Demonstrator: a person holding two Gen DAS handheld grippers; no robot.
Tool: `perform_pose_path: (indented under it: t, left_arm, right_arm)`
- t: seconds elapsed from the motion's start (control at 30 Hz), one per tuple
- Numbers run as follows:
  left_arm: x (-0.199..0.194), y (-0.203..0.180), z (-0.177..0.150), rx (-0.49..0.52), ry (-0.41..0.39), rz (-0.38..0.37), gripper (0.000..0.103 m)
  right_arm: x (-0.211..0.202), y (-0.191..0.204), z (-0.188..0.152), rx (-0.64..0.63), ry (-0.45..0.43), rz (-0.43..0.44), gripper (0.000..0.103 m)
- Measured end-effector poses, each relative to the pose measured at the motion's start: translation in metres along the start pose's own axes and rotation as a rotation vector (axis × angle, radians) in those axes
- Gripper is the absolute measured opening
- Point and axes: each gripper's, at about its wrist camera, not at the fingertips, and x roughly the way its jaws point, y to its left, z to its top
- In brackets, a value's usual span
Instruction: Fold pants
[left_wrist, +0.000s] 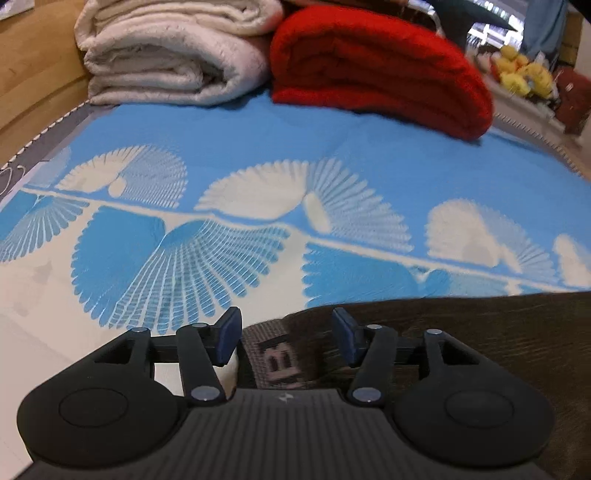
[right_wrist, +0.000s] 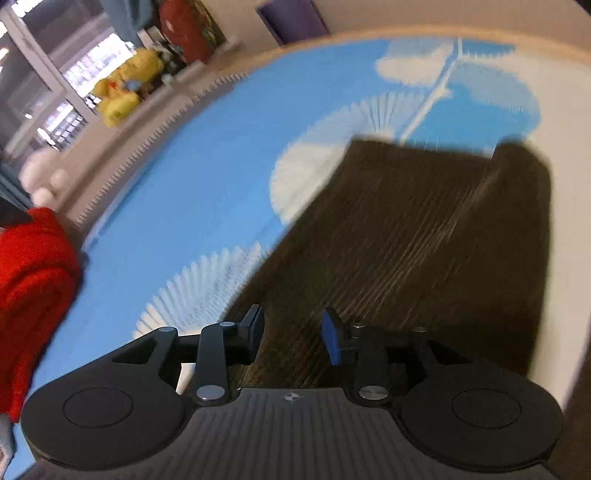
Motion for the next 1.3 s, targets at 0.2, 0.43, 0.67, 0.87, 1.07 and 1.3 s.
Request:
perform_pose_path:
  t: [0.2, 0.43, 0.67, 0.87, 1.07, 1.3]
  left_arm:
    - [-0.05, -0.003, -0.012, 0.02, -0.043, -0.056, 0.059]
    - [-0.137, 0.013, -0.041, -0.058, 0.005, -0.095, 0.059]
    - [-0.221, 0.03, -0.117, -0.027, -0.02, -0.183, 0.036]
    - [-0.229, 0.028, -0.158, 0.018, 0.031, -0.16, 0.019]
    - [-0.19, 0.05, -0.181, -0.081, 0.12, -0.145, 0.022]
    - [-0.154, 0.074, -0.177, -0.209, 0.195, -0.039, 0.069]
  right_arm:
    - [-0.096, -0.023, 0.008, -0.17, -0.064, 0.077, 0.038]
    - [-0.211, -0.11, 0.001, -0.263, -0.107, 0.031, 0.038]
    - [-0.284, -0.236, -0.006, -0.061, -0.051, -0.027, 0.035]
    - [-0.289, -0.3, -0.009, 0.135, -0.034, -0.037, 0.018]
    - [-0.25, -0.312, -0.017, 0.128, 0.137, -0.126, 0.021]
    - [-0.204, -0.32, -0.033, 0.191, 0.299, -0.259, 0.039]
